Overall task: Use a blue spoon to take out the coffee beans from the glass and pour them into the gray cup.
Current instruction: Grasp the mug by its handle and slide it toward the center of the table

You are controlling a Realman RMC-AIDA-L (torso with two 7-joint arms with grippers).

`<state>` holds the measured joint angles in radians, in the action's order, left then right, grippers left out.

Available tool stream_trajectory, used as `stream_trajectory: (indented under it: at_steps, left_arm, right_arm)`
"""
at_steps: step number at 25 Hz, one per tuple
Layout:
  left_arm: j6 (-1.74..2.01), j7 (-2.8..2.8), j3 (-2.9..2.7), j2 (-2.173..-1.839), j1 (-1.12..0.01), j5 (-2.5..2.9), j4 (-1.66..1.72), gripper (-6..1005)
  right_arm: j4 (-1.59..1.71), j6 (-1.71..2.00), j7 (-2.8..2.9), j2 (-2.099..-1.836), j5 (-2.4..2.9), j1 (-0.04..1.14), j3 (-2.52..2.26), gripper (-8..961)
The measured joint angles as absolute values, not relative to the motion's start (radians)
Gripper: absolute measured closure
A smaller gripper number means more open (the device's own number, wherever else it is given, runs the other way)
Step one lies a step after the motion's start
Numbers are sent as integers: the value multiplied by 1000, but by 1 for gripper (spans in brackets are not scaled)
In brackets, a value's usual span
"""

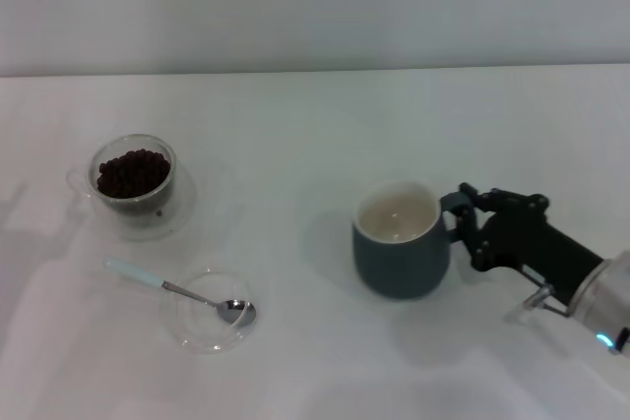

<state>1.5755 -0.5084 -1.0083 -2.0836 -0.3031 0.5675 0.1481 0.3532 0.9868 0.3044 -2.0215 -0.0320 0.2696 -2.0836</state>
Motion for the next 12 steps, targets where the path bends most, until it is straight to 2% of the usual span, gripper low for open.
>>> stream_trajectory:
  at_steps: [12]
  left_arm:
    - [1576, -508, -1020, -2083, -303, 568, 141, 225]
  right_arm:
    - [402, 959, 310, -2025, -45, 273, -2173, 802]
